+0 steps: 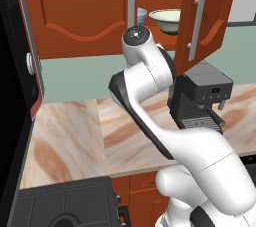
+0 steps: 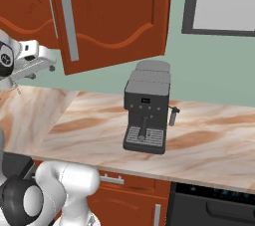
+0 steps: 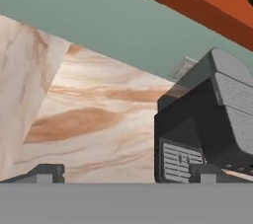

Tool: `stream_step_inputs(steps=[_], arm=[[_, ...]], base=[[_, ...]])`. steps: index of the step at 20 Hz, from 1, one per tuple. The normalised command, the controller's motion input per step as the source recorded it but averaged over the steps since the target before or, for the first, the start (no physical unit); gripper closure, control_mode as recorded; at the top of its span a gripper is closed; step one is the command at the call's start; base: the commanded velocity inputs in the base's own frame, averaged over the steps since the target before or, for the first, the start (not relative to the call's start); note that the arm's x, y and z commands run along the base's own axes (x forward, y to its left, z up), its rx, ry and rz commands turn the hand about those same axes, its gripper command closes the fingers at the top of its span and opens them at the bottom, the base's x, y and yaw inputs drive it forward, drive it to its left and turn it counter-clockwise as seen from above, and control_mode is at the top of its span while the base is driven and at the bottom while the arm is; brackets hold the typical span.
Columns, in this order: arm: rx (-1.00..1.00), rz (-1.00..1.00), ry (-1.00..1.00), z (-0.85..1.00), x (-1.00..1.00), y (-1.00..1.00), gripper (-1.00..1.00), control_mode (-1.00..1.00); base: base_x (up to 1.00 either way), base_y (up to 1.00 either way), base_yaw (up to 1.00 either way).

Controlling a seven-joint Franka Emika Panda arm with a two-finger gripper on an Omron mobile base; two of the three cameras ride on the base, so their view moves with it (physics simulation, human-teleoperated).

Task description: Move the bowls from the cabinet to the plates on the dining table.

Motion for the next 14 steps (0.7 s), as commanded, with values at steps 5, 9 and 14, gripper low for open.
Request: stream_step_inputs(steps=[5,9,14], arm=[[-0.33,0.14,0.04,-0.01,0.36,-0.17,-1.0,-1.0],[-0.33,0.11,0.06,-0.06,0.41,0.0,-1.0,-1.0],[-0.34,0.05,0.03,-0.05,0.44,-0.06,-1.0,-1.0]], base=[[0.0,0.0,0.0],[0.0,0.0,0.0],[0.0,0.0,0.0]])
